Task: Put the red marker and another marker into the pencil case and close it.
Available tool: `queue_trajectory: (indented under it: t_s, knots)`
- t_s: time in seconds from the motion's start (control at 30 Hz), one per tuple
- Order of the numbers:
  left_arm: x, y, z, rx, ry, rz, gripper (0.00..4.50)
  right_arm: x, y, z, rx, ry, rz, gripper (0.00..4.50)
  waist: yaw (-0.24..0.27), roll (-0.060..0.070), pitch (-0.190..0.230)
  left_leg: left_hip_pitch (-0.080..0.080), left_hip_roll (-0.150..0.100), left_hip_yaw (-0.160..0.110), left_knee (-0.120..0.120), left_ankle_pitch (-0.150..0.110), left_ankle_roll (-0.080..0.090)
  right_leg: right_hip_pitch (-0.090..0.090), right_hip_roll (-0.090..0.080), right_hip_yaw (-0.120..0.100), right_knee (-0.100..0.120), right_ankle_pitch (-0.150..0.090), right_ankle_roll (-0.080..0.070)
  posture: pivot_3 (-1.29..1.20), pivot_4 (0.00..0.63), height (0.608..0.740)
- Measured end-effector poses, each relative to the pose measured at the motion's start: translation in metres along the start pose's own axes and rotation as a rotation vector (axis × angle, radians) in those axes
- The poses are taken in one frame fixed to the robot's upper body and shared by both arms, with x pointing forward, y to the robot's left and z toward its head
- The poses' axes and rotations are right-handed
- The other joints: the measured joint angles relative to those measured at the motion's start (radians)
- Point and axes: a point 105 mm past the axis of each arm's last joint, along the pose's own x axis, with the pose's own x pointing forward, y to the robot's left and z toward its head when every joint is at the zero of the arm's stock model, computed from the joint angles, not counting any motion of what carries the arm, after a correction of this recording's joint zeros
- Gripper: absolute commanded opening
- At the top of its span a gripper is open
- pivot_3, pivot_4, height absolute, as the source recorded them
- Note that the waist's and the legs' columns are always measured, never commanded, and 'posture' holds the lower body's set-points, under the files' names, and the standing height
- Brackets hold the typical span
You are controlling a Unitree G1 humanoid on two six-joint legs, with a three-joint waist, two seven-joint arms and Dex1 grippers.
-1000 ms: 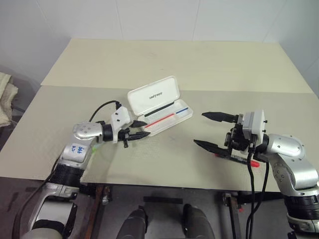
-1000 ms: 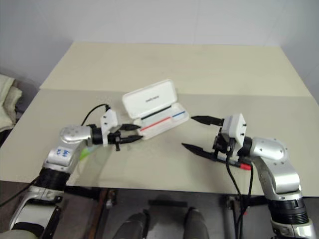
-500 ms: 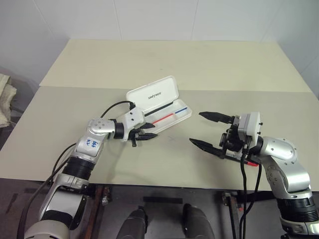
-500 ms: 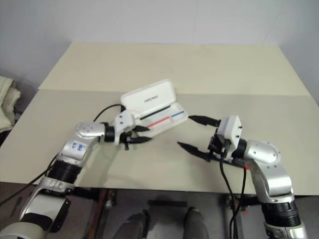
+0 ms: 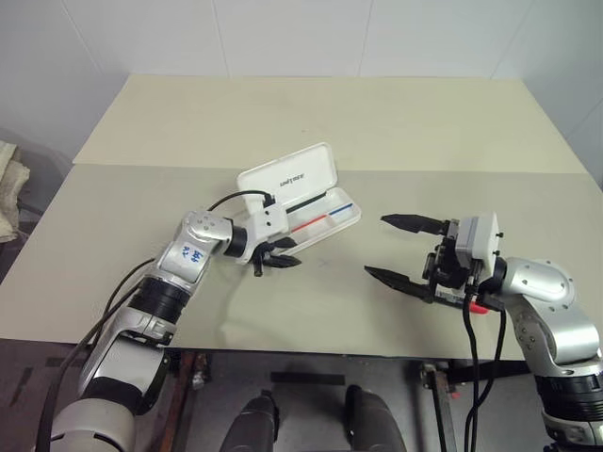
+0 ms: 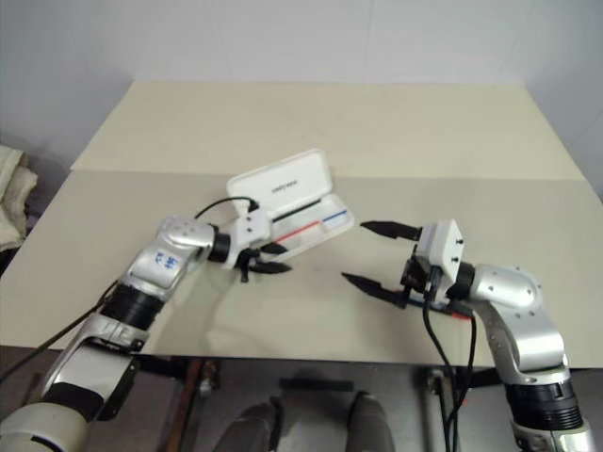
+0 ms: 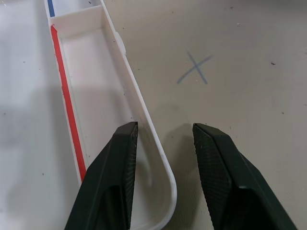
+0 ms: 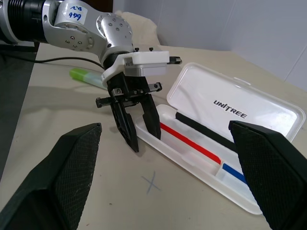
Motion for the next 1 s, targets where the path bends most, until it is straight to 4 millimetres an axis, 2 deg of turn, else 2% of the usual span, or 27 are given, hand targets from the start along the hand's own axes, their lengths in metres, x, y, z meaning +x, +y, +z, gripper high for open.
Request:
queue_trajectory:
  t_s: [0.03,0.2,0.27,0.53,0.83,1.0]
  knots:
    - [0.0,0.0,0.0,-0.003,0.003,-0.001,1.87,0.0,0.0,0.0,-0.001,-0.001,0.0,4.5,0.0,0.0,0.0,0.0,0.0,0.0,0.0,0.0,0.0,0.0,0.0,0.0,0.0,0.0,0.0,0.0,0.15,0.74]
    - [-0.001,0.002,0.002,0.003,0.022,0.024,0.41,0.002,0.0,0.004,-0.014,-0.008,0.005,4.5,0.001,0.0,0.0,0.0,0.0,0.0,0.0,0.0,0.0,0.0,0.0,0.0,0.0,0.0,0.0,0.0,0.15,0.74]
    - [-0.001,0.002,0.001,0.011,0.029,0.025,0.02,0.002,-0.001,0.005,-0.019,-0.009,0.005,4.5,0.006,0.0,0.0,0.0,0.0,0.0,0.001,0.0,0.0,0.0,0.0,0.0,0.0,0.0,0.0,0.0,0.15,0.74]
    - [0.001,-0.001,0.003,0.083,0.021,0.018,0.02,0.003,-0.002,0.008,-0.027,-0.013,0.006,4.5,0.011,0.0,0.0,0.0,0.0,0.0,0.003,0.0,0.0,0.001,0.0,0.001,0.001,0.0,0.0,0.0,0.15,0.74]
    - [-0.003,-0.026,0.005,0.189,-0.004,-0.083,0.02,0.004,-0.002,0.007,-0.016,-0.007,0.008,4.5,0.01,0.0,0.0,-0.001,0.0,0.001,0.001,-0.001,0.001,0.0,0.0,0.001,-0.002,0.0,0.001,0.0,0.15,0.74]
    - [-0.005,-0.033,0.003,0.196,0.003,-0.103,0.02,0.004,-0.001,0.007,-0.015,-0.007,0.011,4.5,0.005,0.0,0.0,0.0,0.0,0.002,0.002,-0.002,0.001,0.0,0.0,0.002,-0.001,0.0,0.001,0.0,0.15,0.74]
